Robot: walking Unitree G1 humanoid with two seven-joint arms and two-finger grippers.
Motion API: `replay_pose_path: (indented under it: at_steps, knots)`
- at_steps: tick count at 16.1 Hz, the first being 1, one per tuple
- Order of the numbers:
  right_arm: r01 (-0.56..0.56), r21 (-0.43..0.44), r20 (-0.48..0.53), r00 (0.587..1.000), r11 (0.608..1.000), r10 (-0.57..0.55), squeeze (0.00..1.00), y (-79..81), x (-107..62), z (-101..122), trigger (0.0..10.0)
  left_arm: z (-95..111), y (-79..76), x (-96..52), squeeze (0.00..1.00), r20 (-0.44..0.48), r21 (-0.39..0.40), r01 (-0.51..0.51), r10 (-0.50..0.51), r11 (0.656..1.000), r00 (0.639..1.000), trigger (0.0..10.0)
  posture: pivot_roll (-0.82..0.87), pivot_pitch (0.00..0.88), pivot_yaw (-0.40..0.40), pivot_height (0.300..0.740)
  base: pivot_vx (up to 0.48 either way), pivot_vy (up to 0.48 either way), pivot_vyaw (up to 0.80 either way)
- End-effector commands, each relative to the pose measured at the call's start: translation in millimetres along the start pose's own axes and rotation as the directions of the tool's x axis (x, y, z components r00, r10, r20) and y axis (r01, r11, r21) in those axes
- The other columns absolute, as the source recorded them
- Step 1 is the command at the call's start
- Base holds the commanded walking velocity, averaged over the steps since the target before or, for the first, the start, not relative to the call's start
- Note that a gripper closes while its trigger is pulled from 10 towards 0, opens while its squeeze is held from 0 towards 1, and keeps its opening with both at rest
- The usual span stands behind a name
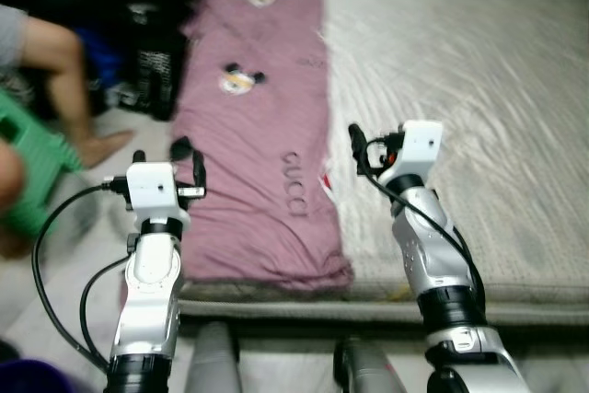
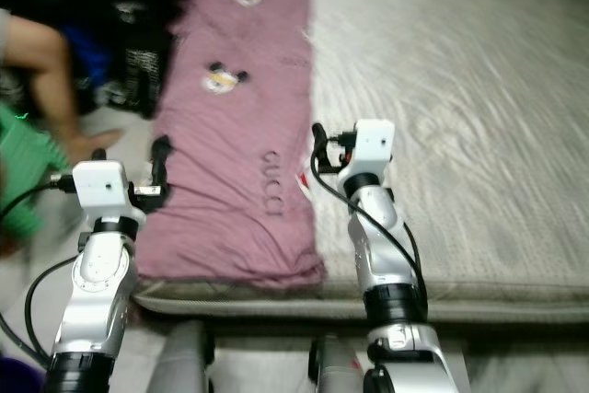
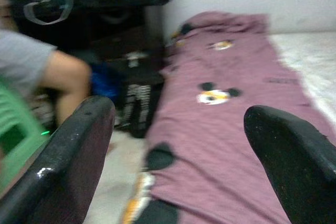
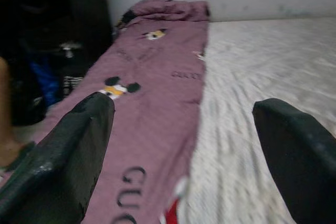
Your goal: Clean up the room
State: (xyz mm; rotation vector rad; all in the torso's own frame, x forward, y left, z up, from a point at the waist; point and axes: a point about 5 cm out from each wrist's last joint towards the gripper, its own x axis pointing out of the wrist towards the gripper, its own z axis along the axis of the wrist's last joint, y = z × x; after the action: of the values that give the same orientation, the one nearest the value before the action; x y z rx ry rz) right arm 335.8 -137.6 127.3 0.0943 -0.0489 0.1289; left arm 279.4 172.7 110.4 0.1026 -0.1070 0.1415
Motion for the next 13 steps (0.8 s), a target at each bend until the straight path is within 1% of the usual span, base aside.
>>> replay_pose_path:
  at_steps: [1, 2, 3, 4, 6, 8, 9, 10, 13]
  knots:
    - [-0.01, -0.005, 0.013, 1.0, 1.0, 0.01, 0.0, 1.5, 2.8, 3.8, 10.0, -5.1, 2.2, 0.7, 0.0, -0.031, 0.002, -0.005, 0.005, 1.0, 1.0, 10.0, -0.05, 0.0, -0.018, 0.738, 0.0, 0.0, 0.0]
    - [-0.01, -0.005, 0.014, 1.0, 1.0, 0.01, 0.0, 1.8, 3.1, 4.2, 10.0, -5.3, 1.8, 0.9, 0.0, -0.032, 0.001, 0.0, 0.0, 1.0, 1.0, 10.0, -0.05, 0.0, -0.019, 0.74, 0.0, 0.0, 0.0]
    - [-0.011, -0.009, 0.016, 1.0, 1.0, 0.012, 0.0, 1.7, 3.2, 4.8, 10.0, -8.9, -6.3, 2.5, 0.0, -0.058, 0.003, 0.064, -0.064, 0.998, 0.996, 10.0, -0.06, 0.0, -0.023, 0.74, 0.0, 0.0, 0.0]
    - [-0.012, -0.01, 0.016, 1.0, 1.0, 0.012, 0.0, 1.5, 3.0, 4.7, 10.0, -9.1, -8.1, 2.3, 0.0, -0.057, 0.004, 0.077, -0.077, 0.997, 0.995, 10.0, -0.06, 0.0, -0.023, 0.74, 0.0, 0.0, 0.0]
    - [-0.004, -0.029, 0.005, 1.0, 1.0, 0.004, 0.0, -4.0, 0.6, 0.7, 10.0, -7.5, -13.5, 3.1, 0.0, -0.051, 0.035, 0.119, -0.118, 0.992, 0.992, 10.0, -0.06, 0.0, -0.018, 0.74, 0.0, 0.0, 0.0]
    - [0.009, -0.034, 0.003, 1.0, 0.999, -0.009, 0.0, -7.5, -1.1, -0.6, 10.0, -4.9, -14.8, 4.5, 0.0, -0.035, 0.087, 0.131, -0.129, 0.988, 0.991, 10.0, -0.06, 0.0, -0.013, 0.74, 0.0, 0.0, 0.0]
    - [0.01, -0.036, 0.001, 1.0, 0.999, -0.01, 0.0, -8.0, -1.8, -1.4, 10.0, -3.9, -14.9, 4.8, 0.0, -0.026, 0.126, 0.125, -0.123, 0.984, 0.992, 10.0, -0.06, 0.0, -0.012, 0.74, 0.0, 0.0, 0.0]
    - [0.008, -0.036, -0.002, 1.0, 0.999, -0.009, 0.0, -7.1, -2.2, -2.7, 10.0, -2.2, -16.4, 5.0, 0.0, -0.009, 0.126, 0.136, -0.136, 0.983, 0.991, 10.0, -0.06, 0.0, -0.011, 0.74, 0.0, 0.0, 0.0]
    - [-0.001, -0.035, -0.001, 1.0, 0.999, 0.001, 0.0, -2.9, -1.0, -3.2, 10.0, 0.6, -15.5, 6.9, 0.0, 0.007, 0.152, 0.118, -0.12, 0.981, 0.993, 10.0, -0.06, 0.0, -0.012, 0.74, 0.0, 0.0, 0.0]
